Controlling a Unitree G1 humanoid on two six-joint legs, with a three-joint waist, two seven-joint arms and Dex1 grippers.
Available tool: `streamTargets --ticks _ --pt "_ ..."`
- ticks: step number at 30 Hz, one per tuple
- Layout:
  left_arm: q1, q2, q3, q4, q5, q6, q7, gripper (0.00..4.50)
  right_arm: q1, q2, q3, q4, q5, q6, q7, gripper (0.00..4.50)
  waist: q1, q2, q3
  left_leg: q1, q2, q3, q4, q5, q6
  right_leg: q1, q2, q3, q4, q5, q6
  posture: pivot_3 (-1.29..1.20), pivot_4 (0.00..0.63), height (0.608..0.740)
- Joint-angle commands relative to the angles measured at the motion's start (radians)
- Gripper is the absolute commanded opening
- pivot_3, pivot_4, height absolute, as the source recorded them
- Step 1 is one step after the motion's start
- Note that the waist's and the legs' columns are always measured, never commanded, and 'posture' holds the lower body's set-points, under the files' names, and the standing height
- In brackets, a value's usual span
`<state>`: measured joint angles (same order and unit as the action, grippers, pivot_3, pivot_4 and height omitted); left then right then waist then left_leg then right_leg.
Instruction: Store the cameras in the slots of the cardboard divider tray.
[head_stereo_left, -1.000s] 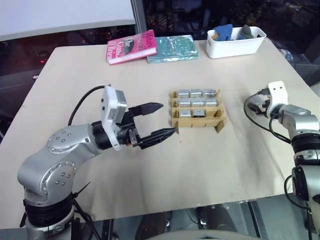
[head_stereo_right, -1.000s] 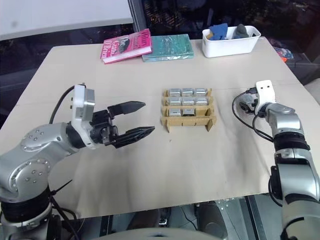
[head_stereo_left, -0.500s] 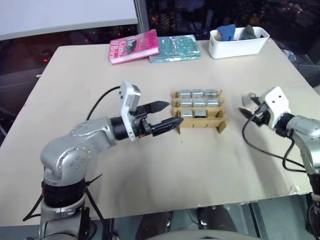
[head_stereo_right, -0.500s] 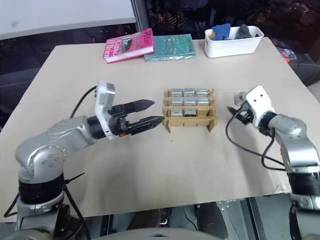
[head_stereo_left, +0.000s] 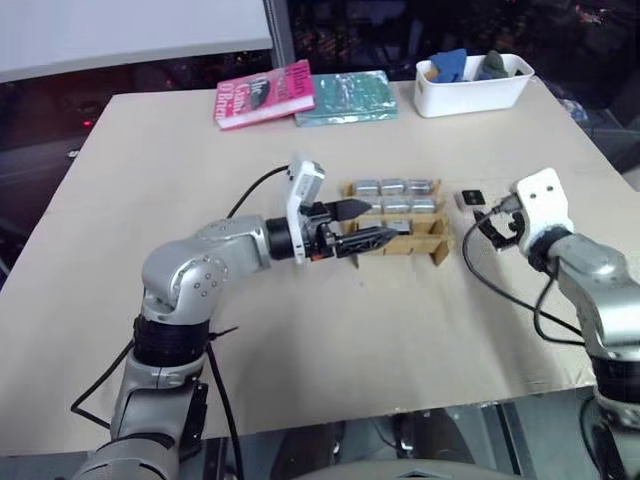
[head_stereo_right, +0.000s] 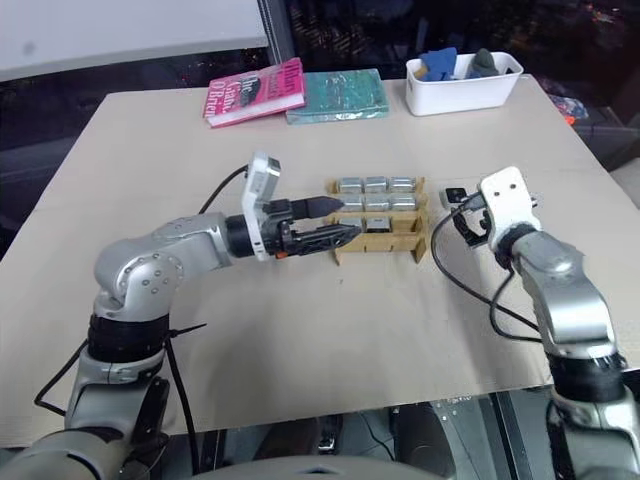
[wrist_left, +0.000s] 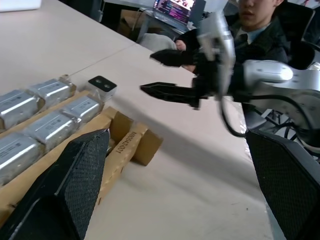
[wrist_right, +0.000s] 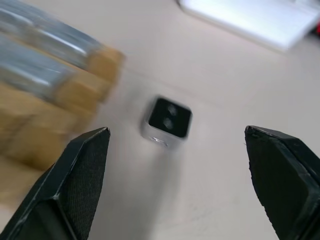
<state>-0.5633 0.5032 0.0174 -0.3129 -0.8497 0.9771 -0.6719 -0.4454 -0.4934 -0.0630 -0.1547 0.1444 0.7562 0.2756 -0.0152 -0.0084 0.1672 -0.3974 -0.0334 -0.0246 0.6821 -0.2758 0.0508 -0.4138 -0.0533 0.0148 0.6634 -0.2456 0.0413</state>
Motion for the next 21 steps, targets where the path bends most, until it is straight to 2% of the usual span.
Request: streamTargets --ticks 1,5,12,15,18,19,21 --pt "0.027 0.011 0.055 -0.085 -0.036 0.014 0.039 4.50 -0.103 0.040 -0.031 0.158 0.005 -0.054 -0.013 4.29 0.001 0.000 0.000 0.000 0.000 0.000 0.000 0.000 0.000 0.000 0.000 0.000 0.000 0.000 0.000 0.00 0.150 0.740" --pt "0.083 0.012 0.105 -0.158 -0.072 0.040 0.116 4.50 -0.222 0.087 -0.046 0.409 0.016 -0.126 -0.006 4.29 0.002 0.000 0.000 0.000 0.000 -0.001 -0.001 0.000 0.000 0.000 0.000 0.000 0.000 0.000 0.000 0.00 0.150 0.740" --pt "0.138 0.011 0.145 -0.229 -0.121 0.059 0.208 4.50 -0.330 0.112 -0.028 0.672 -0.011 -0.246 0.015 4.29 0.002 0.000 0.000 -0.001 0.000 -0.001 -0.001 0.000 0.000 0.000 -0.001 -0.001 -0.001 0.000 0.000 0.00 0.150 0.740" --pt "0.142 0.016 0.152 -0.235 -0.132 0.059 0.225 4.50 -0.354 0.114 -0.027 0.754 -0.018 -0.281 0.021 3.63 0.001 0.000 0.000 -0.001 0.000 -0.001 -0.001 0.000 0.000 0.000 -0.001 -0.001 0.000 0.000 0.000 0.00 0.150 0.740" --pt "0.141 0.030 0.158 -0.230 -0.140 0.056 0.228 4.50 -0.364 0.109 -0.027 0.791 -0.028 -0.305 0.022 2.24 0.000 0.000 0.000 0.000 0.000 -0.001 -0.001 0.000 0.000 0.000 -0.001 -0.001 0.000 0.000 0.000 0.00 0.150 0.740" --pt "0.140 0.033 0.159 -0.227 -0.142 0.055 0.227 4.50 -0.363 0.107 -0.028 0.792 -0.030 -0.313 0.024 2.03 0.000 0.000 0.000 0.000 0.000 -0.001 -0.001 0.000 0.000 0.000 -0.001 -0.001 0.000 0.000 0.000 0.00 0.150 0.740" --pt "0.138 0.036 0.157 -0.220 -0.143 0.050 0.226 4.50 -0.353 0.100 -0.025 0.774 -0.035 -0.323 0.030 2.02 0.001 0.000 0.000 0.000 0.000 -0.001 -0.001 0.000 0.000 0.000 -0.001 -0.001 0.000 0.000 0.000 0.00 0.150 0.740"
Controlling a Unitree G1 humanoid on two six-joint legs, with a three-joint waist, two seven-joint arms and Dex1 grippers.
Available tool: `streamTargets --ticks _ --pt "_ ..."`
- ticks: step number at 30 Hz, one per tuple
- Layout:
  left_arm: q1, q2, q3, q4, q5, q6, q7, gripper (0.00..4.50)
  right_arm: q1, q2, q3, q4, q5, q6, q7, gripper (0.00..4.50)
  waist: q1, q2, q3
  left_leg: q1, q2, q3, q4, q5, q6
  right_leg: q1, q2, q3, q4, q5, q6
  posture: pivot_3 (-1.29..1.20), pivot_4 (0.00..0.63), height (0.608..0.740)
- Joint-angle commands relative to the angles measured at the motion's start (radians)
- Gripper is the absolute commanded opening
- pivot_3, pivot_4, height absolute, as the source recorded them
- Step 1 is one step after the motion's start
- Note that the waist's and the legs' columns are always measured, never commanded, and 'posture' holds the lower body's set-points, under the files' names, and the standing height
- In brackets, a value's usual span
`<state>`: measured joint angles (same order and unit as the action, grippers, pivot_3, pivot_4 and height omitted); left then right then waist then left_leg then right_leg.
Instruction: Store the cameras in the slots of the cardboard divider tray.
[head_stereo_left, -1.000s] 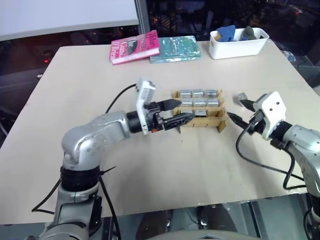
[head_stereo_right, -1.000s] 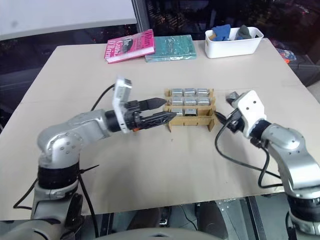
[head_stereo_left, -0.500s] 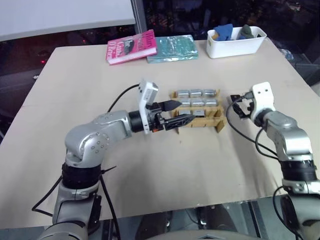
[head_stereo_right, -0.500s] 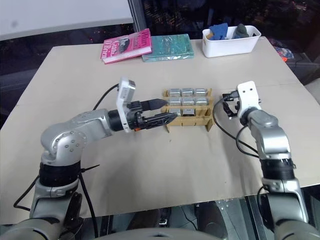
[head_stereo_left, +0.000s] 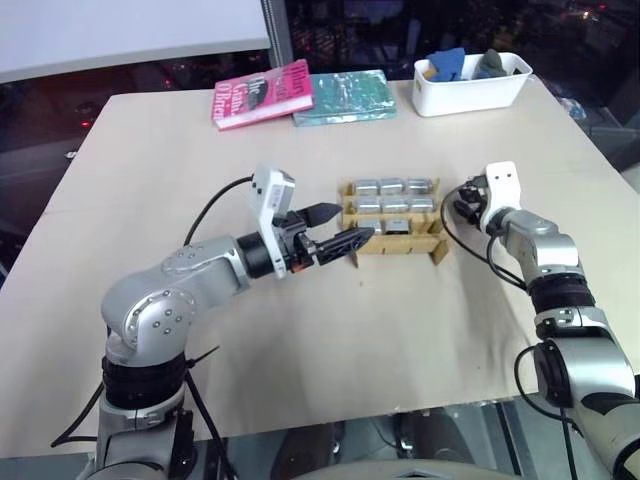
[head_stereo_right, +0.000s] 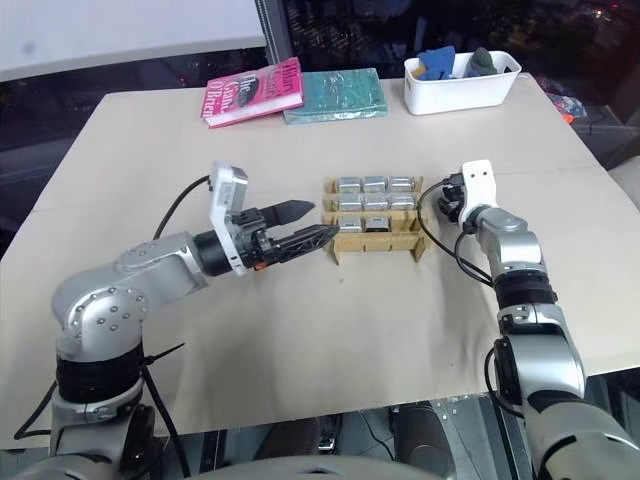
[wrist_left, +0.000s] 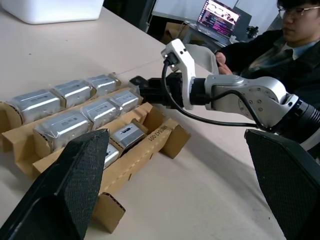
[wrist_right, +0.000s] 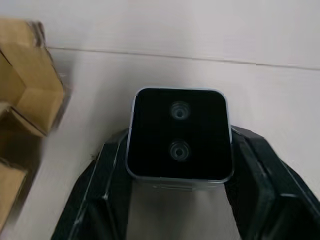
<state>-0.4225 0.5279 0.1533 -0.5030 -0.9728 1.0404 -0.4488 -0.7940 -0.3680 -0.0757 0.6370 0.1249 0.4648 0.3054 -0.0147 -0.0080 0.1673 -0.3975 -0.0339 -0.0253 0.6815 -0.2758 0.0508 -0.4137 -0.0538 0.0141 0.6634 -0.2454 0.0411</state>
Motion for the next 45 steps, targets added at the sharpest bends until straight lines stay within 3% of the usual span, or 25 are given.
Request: streamTargets --ticks 1,4,10,14,29,35,37,38,42,45 --pt "-0.008 0.010 0.017 -0.025 -0.016 -0.018 0.003 4.50 0.006 -0.029 -0.014 -0.040 -0.015 -0.037 0.002 2.02 0.001 0.000 0.000 0.000 0.000 0.000 0.000 0.000 0.000 0.000 0.000 0.000 0.000 0.000 0.000 0.00 0.150 0.740" --pt "-0.035 -0.006 0.015 0.002 -0.041 -0.007 0.006 4.50 0.082 -0.068 0.000 -0.226 -0.017 -0.064 0.053 2.02 0.006 0.000 0.000 0.000 0.000 -0.001 0.000 0.000 0.000 0.000 0.000 0.000 0.000 0.000 0.000 0.00 0.150 0.740" --pt "-0.190 -0.092 0.037 0.198 -0.199 0.106 0.093 4.50 0.423 -0.258 0.077 -0.992 0.023 -0.117 0.300 2.02 0.013 0.001 0.001 -0.004 0.000 -0.002 -0.001 0.000 0.000 -0.003 0.000 -0.001 -0.002 0.000 0.000 0.00 0.150 0.740" --pt "-0.285 -0.142 0.000 0.310 -0.214 0.149 0.079 4.50 0.504 -0.261 0.092 -1.289 0.059 0.011 0.268 2.02 0.000 0.001 0.001 -0.001 0.000 -0.002 -0.001 0.000 0.000 -0.001 0.001 -0.001 0.000 0.000 0.001 0.00 0.150 0.740" --pt "-0.370 -0.216 -0.048 0.446 -0.212 0.233 0.034 4.50 0.513 -0.214 0.175 -1.491 0.032 0.185 0.185 2.02 0.011 0.000 0.001 -0.001 -0.001 -0.003 0.001 0.000 -0.001 0.000 0.000 -0.001 0.000 0.000 0.001 0.00 0.150 0.740" --pt "-0.381 -0.230 -0.050 0.468 -0.214 0.274 0.027 2.11 0.486 -0.189 0.194 -1.511 0.045 0.222 0.175 2.02 0.010 0.000 0.001 -0.001 -0.001 -0.003 0.001 0.000 -0.001 0.000 0.000 -0.001 0.000 0.000 0.001 0.00 0.150 0.740" --pt "-0.383 -0.236 -0.043 0.474 -0.221 0.284 0.032 1.06 0.481 -0.175 0.189 -1.514 0.070 0.236 0.182 2.02 0.010 0.000 0.001 -0.001 -0.001 -0.003 0.001 0.000 -0.001 0.000 0.000 -0.001 0.000 0.000 0.001 0.00 0.150 0.740" --pt "-0.386 -0.239 -0.037 0.479 -0.223 0.288 0.034 0.71 0.479 -0.167 0.184 -1.513 0.080 0.239 0.184 2.52 0.010 0.000 0.001 -0.001 -0.001 -0.003 0.001 0.000 -0.001 0.000 0.000 -0.001 0.000 0.000 0.001 0.00 0.150 0.740" --pt "-0.403 -0.229 -0.035 0.488 -0.208 0.281 0.007 0.72 0.477 -0.159 0.187 -1.507 0.064 0.235 0.170 4.44 0.010 0.000 0.001 -0.001 -0.001 -0.003 0.001 0.000 -0.001 0.000 0.000 -0.001 0.000 0.000 0.001 0.00 0.150 0.740" --pt "-0.437 -0.205 -0.056 0.519 -0.137 0.218 -0.050 0.72 0.524 -0.173 0.175 -1.522 0.032 0.240 0.143 4.48 0.015 0.000 0.001 -0.001 -0.001 -0.003 0.001 0.000 -0.001 0.000 0.000 -0.001 0.000 0.000 0.001 0.00 0.150 0.740"
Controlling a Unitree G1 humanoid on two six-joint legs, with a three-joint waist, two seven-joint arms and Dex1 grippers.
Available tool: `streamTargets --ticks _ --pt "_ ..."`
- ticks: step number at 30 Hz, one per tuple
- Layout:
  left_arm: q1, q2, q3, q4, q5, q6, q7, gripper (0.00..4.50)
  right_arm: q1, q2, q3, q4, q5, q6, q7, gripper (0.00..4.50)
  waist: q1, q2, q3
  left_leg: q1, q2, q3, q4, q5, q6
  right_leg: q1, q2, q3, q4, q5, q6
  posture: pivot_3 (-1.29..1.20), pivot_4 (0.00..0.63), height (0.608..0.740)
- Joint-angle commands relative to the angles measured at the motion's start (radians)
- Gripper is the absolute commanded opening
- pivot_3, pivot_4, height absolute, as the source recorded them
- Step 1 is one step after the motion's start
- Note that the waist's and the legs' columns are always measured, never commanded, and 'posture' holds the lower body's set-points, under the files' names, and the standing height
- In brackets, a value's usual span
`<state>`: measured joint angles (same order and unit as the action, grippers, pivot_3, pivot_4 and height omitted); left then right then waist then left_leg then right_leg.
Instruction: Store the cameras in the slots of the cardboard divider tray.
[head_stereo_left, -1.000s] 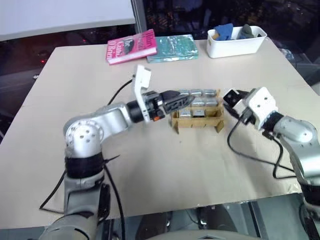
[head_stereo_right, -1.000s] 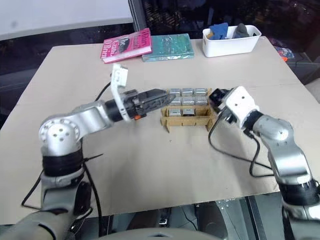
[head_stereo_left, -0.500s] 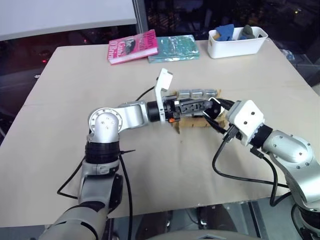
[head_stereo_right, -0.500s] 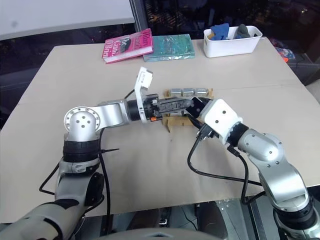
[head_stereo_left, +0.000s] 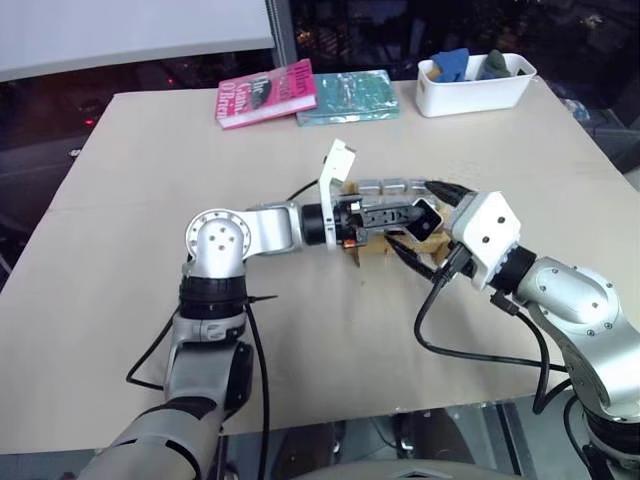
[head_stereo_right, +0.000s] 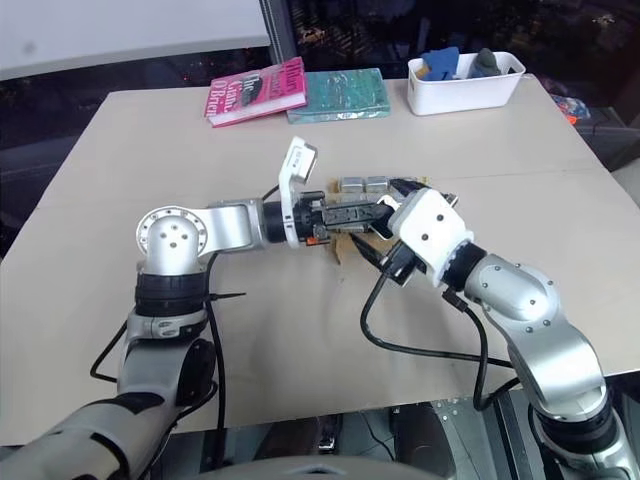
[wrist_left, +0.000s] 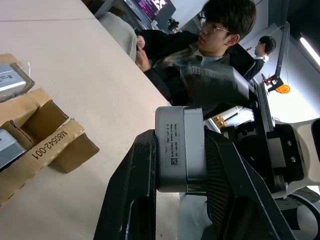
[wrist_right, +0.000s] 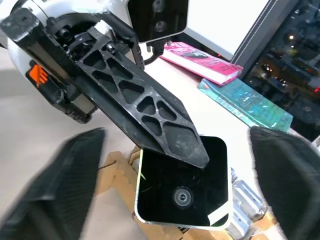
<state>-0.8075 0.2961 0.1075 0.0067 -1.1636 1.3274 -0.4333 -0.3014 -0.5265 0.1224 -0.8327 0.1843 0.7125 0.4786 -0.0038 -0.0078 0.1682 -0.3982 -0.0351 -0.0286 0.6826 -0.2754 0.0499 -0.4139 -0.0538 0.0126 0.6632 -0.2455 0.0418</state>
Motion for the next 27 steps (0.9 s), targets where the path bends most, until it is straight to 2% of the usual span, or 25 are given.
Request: streamTargets --ticks 1,6,12,17,20,27 --pt "-0.070 0.048 -0.041 0.028 0.111 -0.122 -0.113 0.72 0.065 -0.015 -0.051 -0.065 -0.023 0.008 -0.037 4.48 0.004 0.000 0.000 0.000 0.000 0.000 0.000 0.000 0.000 0.000 0.000 0.000 0.000 0.000 0.000 0.00 0.150 0.740" --pt "-0.197 0.112 -0.260 0.213 0.421 -0.433 -0.413 0.72 0.282 0.004 -0.251 -0.127 0.048 0.024 -0.025 4.48 0.021 0.000 0.000 -0.001 -0.002 0.000 -0.001 0.000 0.000 0.000 0.003 -0.001 -0.001 0.000 0.000 0.00 0.150 0.740" --pt "-0.333 0.010 -0.422 0.550 0.708 -0.807 -0.655 0.72 0.541 0.029 -0.477 -0.211 0.131 -0.037 0.006 4.48 0.021 0.000 0.000 -0.002 -0.003 0.000 -0.001 0.000 0.001 0.000 0.003 -0.001 -0.002 -0.001 0.001 0.00 0.150 0.740" --pt "-0.428 -0.101 -0.459 0.829 0.888 -1.101 -0.715 0.72 0.715 0.043 -0.563 -0.214 0.220 -0.175 -0.033 4.48 0.009 -0.001 0.001 -0.001 -0.001 0.003 -0.001 -0.001 0.003 0.000 0.004 0.000 -0.002 -0.001 0.001 0.00 0.150 0.740" --pt "-0.479 -0.152 -0.477 0.986 0.999 -1.291 -0.693 0.72 0.821 0.032 -0.592 -0.214 0.307 -0.276 -0.069 4.48 0.011 -0.001 0.001 -0.001 -0.001 0.003 -0.001 -0.004 0.007 0.000 0.005 -0.001 -0.001 -0.001 0.001 0.00 0.150 0.740" --pt "-0.544 -0.198 -0.436 1.167 1.112 -1.434 -0.719 0.72 0.998 -0.071 -0.605 -0.214 0.453 -0.492 -0.159 4.48 0.012 -0.002 0.001 -0.001 -0.001 0.004 0.001 -0.006 0.011 0.000 0.005 -0.001 -0.001 -0.002 0.003 0.00 0.150 0.740"
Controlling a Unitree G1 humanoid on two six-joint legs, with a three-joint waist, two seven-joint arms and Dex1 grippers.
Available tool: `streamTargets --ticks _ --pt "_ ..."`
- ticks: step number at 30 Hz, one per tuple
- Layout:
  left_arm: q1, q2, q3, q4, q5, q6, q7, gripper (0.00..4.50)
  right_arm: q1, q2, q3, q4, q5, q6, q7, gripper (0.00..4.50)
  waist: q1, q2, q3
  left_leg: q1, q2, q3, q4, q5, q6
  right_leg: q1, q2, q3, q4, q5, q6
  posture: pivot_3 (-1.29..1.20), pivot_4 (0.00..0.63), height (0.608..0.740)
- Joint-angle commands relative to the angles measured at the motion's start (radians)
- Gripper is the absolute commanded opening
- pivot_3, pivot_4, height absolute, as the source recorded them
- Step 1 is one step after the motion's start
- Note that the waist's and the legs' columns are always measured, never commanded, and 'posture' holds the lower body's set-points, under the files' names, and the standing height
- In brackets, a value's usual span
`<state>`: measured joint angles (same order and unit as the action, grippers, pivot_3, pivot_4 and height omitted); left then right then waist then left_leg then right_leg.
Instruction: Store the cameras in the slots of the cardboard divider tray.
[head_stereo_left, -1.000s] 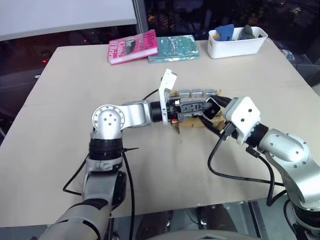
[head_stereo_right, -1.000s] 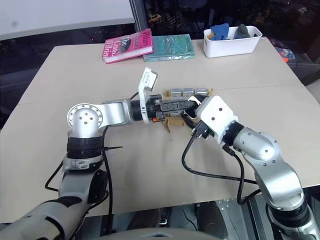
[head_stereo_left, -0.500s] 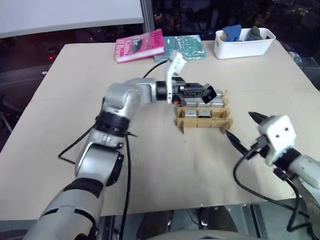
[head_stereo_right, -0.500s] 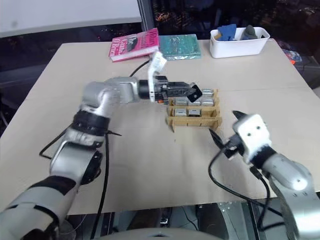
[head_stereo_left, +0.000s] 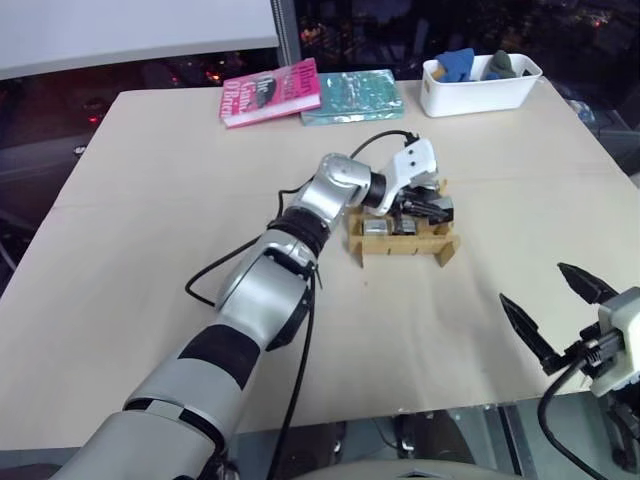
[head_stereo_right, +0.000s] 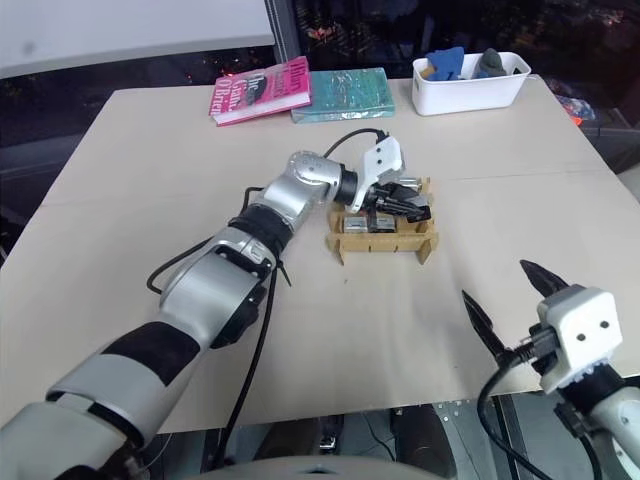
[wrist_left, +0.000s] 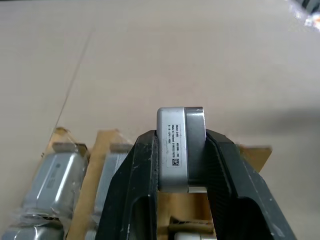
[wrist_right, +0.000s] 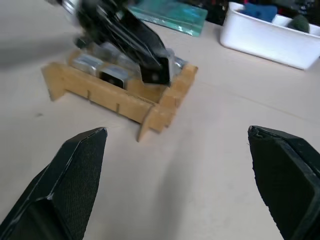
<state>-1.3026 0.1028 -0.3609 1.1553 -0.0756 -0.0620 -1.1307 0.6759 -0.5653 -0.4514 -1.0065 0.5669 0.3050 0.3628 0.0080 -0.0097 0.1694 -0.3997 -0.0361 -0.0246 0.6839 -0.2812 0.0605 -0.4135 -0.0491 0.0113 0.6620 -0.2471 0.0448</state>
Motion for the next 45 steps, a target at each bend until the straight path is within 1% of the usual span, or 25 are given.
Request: streamTargets --ticks 1,6,12,14,15,17,18,20,21,25,27,30,31,32,33,34,35,36,37,40,42,45 --pt "-0.053 -0.005 0.036 0.028 0.033 -0.051 -0.030 0.72 0.032 -0.051 -0.030 -0.041 0.098 -0.105 -0.058 4.48 0.000 -0.001 0.000 0.000 0.000 0.000 0.000 0.000 0.000 0.000 0.000 0.000 0.000 0.000 0.000 0.00 0.150 0.740" --pt "-0.059 -0.014 0.040 0.059 0.089 -0.070 -0.047 0.72 0.068 -0.129 -0.033 -0.041 0.150 -0.139 -0.100 4.48 0.005 -0.002 0.001 0.000 0.000 0.000 0.001 -0.001 0.001 0.000 0.000 -0.001 0.000 0.000 0.001 0.00 0.150 0.740" --pt "-0.067 -0.027 0.057 0.075 0.135 -0.074 -0.049 0.72 0.061 -0.200 -0.048 -0.041 0.191 -0.128 -0.112 4.48 0.005 -0.002 0.001 -0.001 0.000 0.000 0.001 -0.001 0.001 0.001 0.000 -0.001 0.000 0.000 0.001 0.00 0.150 0.740" --pt "-0.074 -0.034 0.073 0.079 0.133 -0.059 -0.055 1.77 0.043 -0.221 -0.051 -0.041 0.199 -0.107 -0.112 4.50 0.005 -0.002 0.001 -0.001 0.000 0.000 0.001 -0.001 0.001 0.001 0.000 -0.001 0.000 0.000 0.001 0.00 0.150 0.740" --pt "-0.078 -0.034 0.081 0.076 0.128 -0.050 -0.077 1.97 0.037 -0.231 -0.051 -0.041 0.204 -0.097 -0.111 4.50 0.005 -0.002 0.001 -0.001 0.000 0.000 0.002 -0.001 0.002 0.001 0.000 -0.001 0.000 0.000 0.001 0.00 0.150 0.740" --pt "-0.086 -0.029 0.102 0.067 0.116 -0.039 -0.089 2.98 0.022 -0.242 -0.054 -0.041 0.211 -0.078 -0.110 4.50 0.005 -0.002 0.001 -0.001 0.000 0.000 0.002 -0.001 0.002 0.001 0.000 -0.001 0.000 0.000 0.001 0.00 0.150 0.740" --pt "-0.092 -0.022 0.118 0.060 0.107 -0.028 -0.096 3.32 0.012 -0.245 -0.057 -0.041 0.216 -0.066 -0.109 4.50 0.005 -0.003 0.001 -0.001 0.000 0.000 0.002 -0.001 0.002 0.001 0.000 -0.001 0.000 0.000 0.001 0.00 0.150 0.740" --pt "-0.100 0.003 0.161 0.026 0.073 0.013 -0.126 4.17 0.001 -0.250 -0.067 -0.041 0.227 -0.041 -0.099 4.50 0.005 -0.003 0.001 -0.001 0.000 0.000 0.002 -0.001 0.002 0.001 0.000 -0.001 0.000 0.000 0.001 0.00 0.150 0.740" --pt "-0.102 0.012 0.178 0.011 0.060 0.031 -0.139 4.41 -0.002 -0.251 -0.072 -0.041 0.229 -0.032 -0.093 4.50 0.003 -0.003 0.002 -0.001 0.000 0.000 0.002 -0.001 0.002 0.001 0.000 -0.001 0.000 0.000 0.001 0.00 0.150 0.740" --pt "-0.041 0.099 0.256 -0.177 -0.014 0.195 -0.166 4.46 -0.038 -0.244 -0.094 -0.005 0.224 0.013 -0.050 4.50 0.001 -0.003 0.001 -0.001 0.001 0.000 0.002 -0.001 0.002 0.001 0.001 -0.001 0.001 0.000 0.001 0.00 0.150 0.740" --pt "0.038 0.145 0.276 -0.318 -0.034 0.246 -0.142 4.46 -0.063 -0.243 -0.102 0.020 0.232 0.028 -0.028 4.50 0.001 -0.002 0.001 0.000 0.001 0.000 0.002 -0.001 0.002 0.001 0.000 -0.001 0.001 0.000 0.001 0.00 0.150 0.740" --pt "0.224 0.220 0.362 -0.633 -0.115 0.407 -0.049 4.46 -0.119 -0.252 -0.094 0.064 0.226 0.057 0.009 4.50 -0.008 -0.001 0.000 0.001 0.002 0.000 0.002 0.000 0.001 0.001 -0.002 0.004 0.001 0.000 0.001 0.00 0.150 0.740" --pt "0.300 0.237 0.385 -0.743 -0.130 0.419 -0.013 4.46 -0.129 -0.251 -0.092 0.079 0.213 0.062 0.024 4.50 -0.007 -0.001 0.000 0.001 0.002 0.000 0.002 0.001 -0.002 0.001 -0.005 0.005 0.001 0.000 0.001 0.00 0.150 0.740" --pt "0.375 0.249 0.406 -0.836 -0.126 0.396 0.039 4.46 -0.140 -0.248 -0.089 0.097 0.189 0.062 0.034 4.50 -0.005 -0.001 0.000 0.000 0.002 -0.001 0.002 0.001 -0.003 0.001 -0.005 0.004 0.001 0.000 0.001 0.00 0.150 0.740" --pt "0.446 0.270 0.433 -0.922 -0.149 0.430 0.062 4.46 -0.153 -0.248 -0.089 0.123 0.178 0.067 0.047 4.50 -0.002 -0.001 0.000 0.000 0.002 -0.001 0.002 0.002 -0.003 0.001 -0.005 0.004 0.001 0.000 0.001 0.00 0.150 0.740" --pt "0.504 0.299 0.467 -1.003 -0.207 0.528 0.058 4.46 -0.164 -0.254 -0.092 0.151 0.192 0.082 0.068 4.50 0.001 -0.002 0.000 0.000 0.002 -0.001 0.002 0.002 -0.003 0.001 -0.005 0.004 0.001 0.000 0.001 0.00 0.150 0.740" --pt "0.558 0.304 0.518 -1.078 -0.262 0.588 0.093 4.46 -0.176 -0.256 -0.099 0.181 0.188 0.100 0.071 4.50 0.003 -0.002 0.000 0.000 0.002 -0.001 0.002 0.002 -0.004 0.000 -0.005 0.004 0.001 0.000 0.000 0.00 0.150 0.740" --pt "0.621 0.316 0.562 -1.154 -0.305 0.643 0.123 4.46 -0.192 -0.257 -0.104 0.218 0.166 0.100 0.081 4.50 0.004 -0.002 0.000 0.000 0.002 -0.001 0.002 0.002 -0.004 0.001 -0.006 0.004 0.001 0.000 0.000 0.00 0.150 0.740" --pt "0.689 0.333 0.587 -1.222 -0.320 0.668 0.150 4.46 -0.199 -0.258 -0.109 0.245 0.159 0.100 0.101 4.50 0.005 -0.002 0.000 0.000 0.002 -0.001 0.002 0.002 -0.004 0.001 -0.006 0.004 0.000 0.000 0.000 0.00 0.150 0.740" --pt "0.920 0.369 0.647 -1.422 -0.332 0.690 0.227 4.46 -0.218 -0.261 -0.130 0.328 0.124 0.092 0.162 4.50 0.009 0.000 -0.002 0.001 0.002 -0.001 0.002 0.002 -0.004 0.001 -0.007 0.004 0.000 0.000 0.000 0.00 0.150 0.740" --pt "1.065 0.394 0.678 -1.522 -0.339 0.669 0.234 4.46 -0.227 -0.269 -0.142 0.377 0.111 0.094 0.203 4.50 0.010 0.000 -0.002 0.002 0.002 -0.001 0.002 0.002 -0.004 0.003 -0.008 0.003 0.000 0.000 0.000 0.00 0.150 0.740" --pt "1.207 0.403 0.726 -1.612 -0.375 0.675 0.265 4.46 -0.245 -0.282 -0.154 0.438 0.098 0.095 0.269 4.50 0.011 -0.001 -0.002 0.003 0.002 -0.001 0.002 0.002 -0.004 0.003 -0.008 0.004 0.000 0.000 0.000 0.00 0.150 0.740"
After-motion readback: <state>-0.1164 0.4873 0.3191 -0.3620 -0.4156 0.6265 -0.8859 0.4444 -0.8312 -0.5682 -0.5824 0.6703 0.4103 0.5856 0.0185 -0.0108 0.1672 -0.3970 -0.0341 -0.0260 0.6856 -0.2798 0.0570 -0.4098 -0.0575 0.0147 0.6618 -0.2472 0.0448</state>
